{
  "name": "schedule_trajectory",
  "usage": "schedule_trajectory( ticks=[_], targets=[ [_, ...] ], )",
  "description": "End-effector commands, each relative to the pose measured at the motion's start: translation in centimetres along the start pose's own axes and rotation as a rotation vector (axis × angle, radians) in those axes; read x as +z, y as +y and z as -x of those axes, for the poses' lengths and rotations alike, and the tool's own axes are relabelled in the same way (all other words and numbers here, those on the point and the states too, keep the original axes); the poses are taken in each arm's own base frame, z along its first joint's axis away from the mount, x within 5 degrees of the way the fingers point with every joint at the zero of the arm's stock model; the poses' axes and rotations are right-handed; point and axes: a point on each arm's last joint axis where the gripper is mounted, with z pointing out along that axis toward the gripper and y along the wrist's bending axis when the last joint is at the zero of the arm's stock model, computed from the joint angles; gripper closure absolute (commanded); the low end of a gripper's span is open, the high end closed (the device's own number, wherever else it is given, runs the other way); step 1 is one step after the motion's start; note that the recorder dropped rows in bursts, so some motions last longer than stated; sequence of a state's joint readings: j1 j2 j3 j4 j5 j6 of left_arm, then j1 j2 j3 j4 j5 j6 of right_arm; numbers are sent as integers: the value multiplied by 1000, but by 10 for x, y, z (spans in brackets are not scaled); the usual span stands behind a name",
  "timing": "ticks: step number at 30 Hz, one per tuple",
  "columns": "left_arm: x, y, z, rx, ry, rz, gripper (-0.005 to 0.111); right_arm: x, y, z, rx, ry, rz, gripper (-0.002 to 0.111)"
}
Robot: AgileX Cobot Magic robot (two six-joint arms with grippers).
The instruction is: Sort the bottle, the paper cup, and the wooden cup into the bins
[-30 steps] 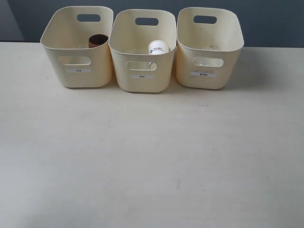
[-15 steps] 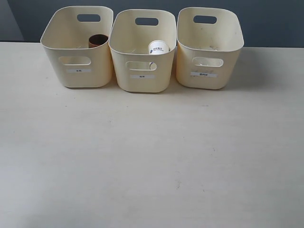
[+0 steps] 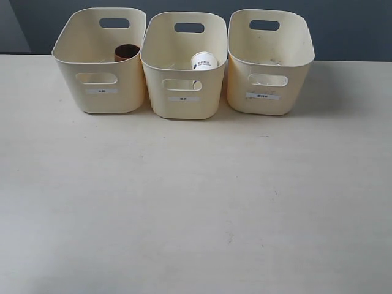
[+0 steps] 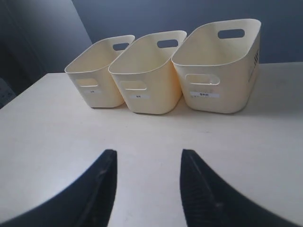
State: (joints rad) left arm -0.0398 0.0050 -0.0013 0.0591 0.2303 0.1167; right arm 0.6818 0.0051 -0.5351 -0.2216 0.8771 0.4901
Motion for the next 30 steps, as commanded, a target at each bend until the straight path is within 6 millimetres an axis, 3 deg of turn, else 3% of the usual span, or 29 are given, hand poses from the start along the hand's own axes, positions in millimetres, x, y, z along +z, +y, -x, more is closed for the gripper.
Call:
schedule_trajectory(
  ticks=[1,8,16,30],
  targets=[
    [0,0,0,4,-9,-1,107,13,0,-10,-11,-13,12,66],
    [0,0,0,4,-9,-1,107,19,0,-12,-35,-53,19,66],
    [0,0,0,4,-9,-1,107,19,1,-2,-105,-180,29,66],
    [0,0,0,4,-9,-1,107,64,-7,-59,-220,-134,52,66]
  ],
)
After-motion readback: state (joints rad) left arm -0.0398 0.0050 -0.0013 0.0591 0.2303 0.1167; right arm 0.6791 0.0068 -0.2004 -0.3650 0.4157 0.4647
